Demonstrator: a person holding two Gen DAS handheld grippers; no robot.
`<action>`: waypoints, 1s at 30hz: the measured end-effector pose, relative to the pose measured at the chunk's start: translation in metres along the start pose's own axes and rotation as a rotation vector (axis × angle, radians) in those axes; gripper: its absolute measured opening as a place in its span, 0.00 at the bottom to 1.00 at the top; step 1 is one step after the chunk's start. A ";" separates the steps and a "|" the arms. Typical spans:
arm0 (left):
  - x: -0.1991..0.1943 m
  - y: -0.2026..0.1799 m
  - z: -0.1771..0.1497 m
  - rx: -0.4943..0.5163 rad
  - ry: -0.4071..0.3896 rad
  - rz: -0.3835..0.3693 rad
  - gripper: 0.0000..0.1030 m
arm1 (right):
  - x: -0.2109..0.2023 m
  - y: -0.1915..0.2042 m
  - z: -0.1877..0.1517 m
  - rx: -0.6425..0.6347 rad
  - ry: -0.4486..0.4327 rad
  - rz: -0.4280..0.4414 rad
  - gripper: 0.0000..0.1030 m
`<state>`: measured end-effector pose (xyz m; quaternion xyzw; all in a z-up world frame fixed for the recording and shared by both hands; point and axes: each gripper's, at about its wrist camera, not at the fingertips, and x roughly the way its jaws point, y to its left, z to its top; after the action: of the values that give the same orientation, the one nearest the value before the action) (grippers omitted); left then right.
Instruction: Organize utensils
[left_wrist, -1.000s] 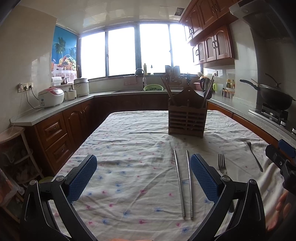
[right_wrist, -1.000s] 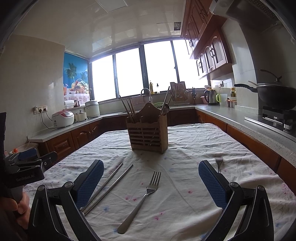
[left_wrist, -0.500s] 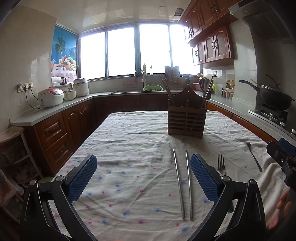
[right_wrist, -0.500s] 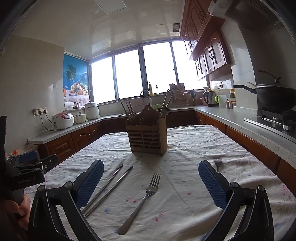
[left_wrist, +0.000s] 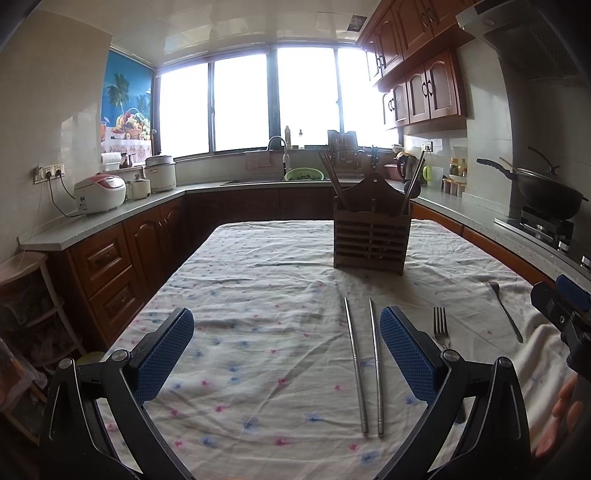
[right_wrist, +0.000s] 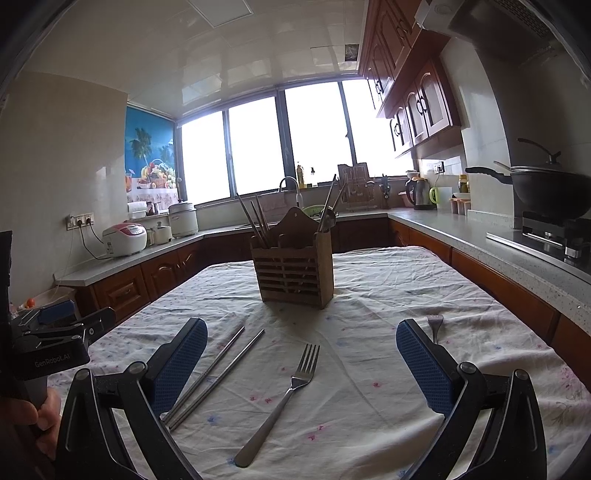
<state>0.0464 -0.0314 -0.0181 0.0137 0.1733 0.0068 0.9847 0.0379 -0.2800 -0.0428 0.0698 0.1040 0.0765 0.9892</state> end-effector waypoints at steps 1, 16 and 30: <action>0.000 0.000 0.000 0.001 0.000 0.000 1.00 | 0.000 0.000 0.000 0.000 0.000 0.001 1.00; 0.001 0.000 0.001 0.004 0.001 -0.004 1.00 | 0.000 0.000 0.000 0.000 0.001 0.001 1.00; 0.001 -0.001 0.002 0.004 0.004 -0.009 1.00 | 0.000 0.000 0.000 0.001 0.000 0.000 1.00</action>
<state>0.0486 -0.0323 -0.0165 0.0149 0.1752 0.0022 0.9844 0.0384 -0.2800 -0.0424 0.0703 0.1041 0.0763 0.9891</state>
